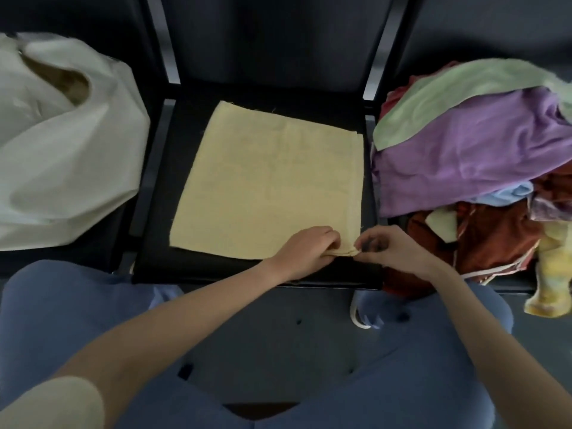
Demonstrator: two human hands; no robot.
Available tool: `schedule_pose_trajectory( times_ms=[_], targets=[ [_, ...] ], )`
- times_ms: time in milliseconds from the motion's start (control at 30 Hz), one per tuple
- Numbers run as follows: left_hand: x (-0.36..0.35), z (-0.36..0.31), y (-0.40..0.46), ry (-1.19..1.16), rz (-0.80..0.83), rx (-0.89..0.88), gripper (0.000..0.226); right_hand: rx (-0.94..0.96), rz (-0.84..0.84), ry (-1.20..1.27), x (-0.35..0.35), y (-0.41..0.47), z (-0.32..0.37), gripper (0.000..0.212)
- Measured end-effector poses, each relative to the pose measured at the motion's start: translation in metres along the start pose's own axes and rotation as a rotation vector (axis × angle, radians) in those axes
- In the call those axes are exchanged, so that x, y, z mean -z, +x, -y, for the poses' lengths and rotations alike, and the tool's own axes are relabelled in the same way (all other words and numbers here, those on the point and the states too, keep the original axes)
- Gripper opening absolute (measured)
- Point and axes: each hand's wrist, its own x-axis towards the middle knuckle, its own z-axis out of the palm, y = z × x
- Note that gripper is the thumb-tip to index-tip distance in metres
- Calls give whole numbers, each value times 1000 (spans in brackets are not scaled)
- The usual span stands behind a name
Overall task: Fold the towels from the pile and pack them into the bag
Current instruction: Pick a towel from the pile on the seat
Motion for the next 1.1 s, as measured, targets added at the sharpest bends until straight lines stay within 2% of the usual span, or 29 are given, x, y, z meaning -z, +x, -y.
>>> schedule_pose_trajectory(
  times_ms=[67, 100, 267, 367, 467, 533, 633, 700, 767, 833, 900, 967, 1033, 1100],
  targets=[
    [-2, -1, 2, 2, 18, -11, 10, -77, 98, -7, 19, 15, 2, 7],
    [-2, -1, 3, 2, 27, -8, 11, -90, 61, -21, 27, 28, 2, 8],
    [11, -4, 11, -20, 24, 109, 17, -115, -514, -18, 46, 126, -8, 21],
    [20, -4, 15, -105, 56, 206, 23, -185, -683, -70, 52, 174, -2, 39],
    [25, -3, 17, -260, 97, 314, 20, -335, -671, -71, 57, 202, 0, 63],
    [28, -2, 18, -369, 131, 389, 18, -380, -667, -56, 57, 210, -4, 69],
    [33, -3, 18, -548, 202, 480, 18, -336, -644, -3, 56, 209, -10, 47],
    [37, -7, 17, -631, 253, 510, 24, -279, -608, -19, 55, 198, -10, 28],
    [39, -15, 14, -683, 288, 527, 32, -213, -645, 18, 55, 184, -13, 18],
    [40, -24, 10, -750, 325, 541, 36, -187, -729, 122, 62, 172, -15, 23],
    [41, -33, 3, -794, 362, 529, 29, -186, -786, 216, 71, 161, -10, 22],
    [48, -42, -9, -800, 368, 505, 15, -162, -787, 310, 77, 155, 0, 9],
    [54, -45, -22, -818, 352, 496, 15, -133, -764, 382, 76, 154, 18, 21],
    [62, -44, -37, -835, 315, 519, 16, -94, -763, 332, 71, 157, 40, 29]
  ],
)
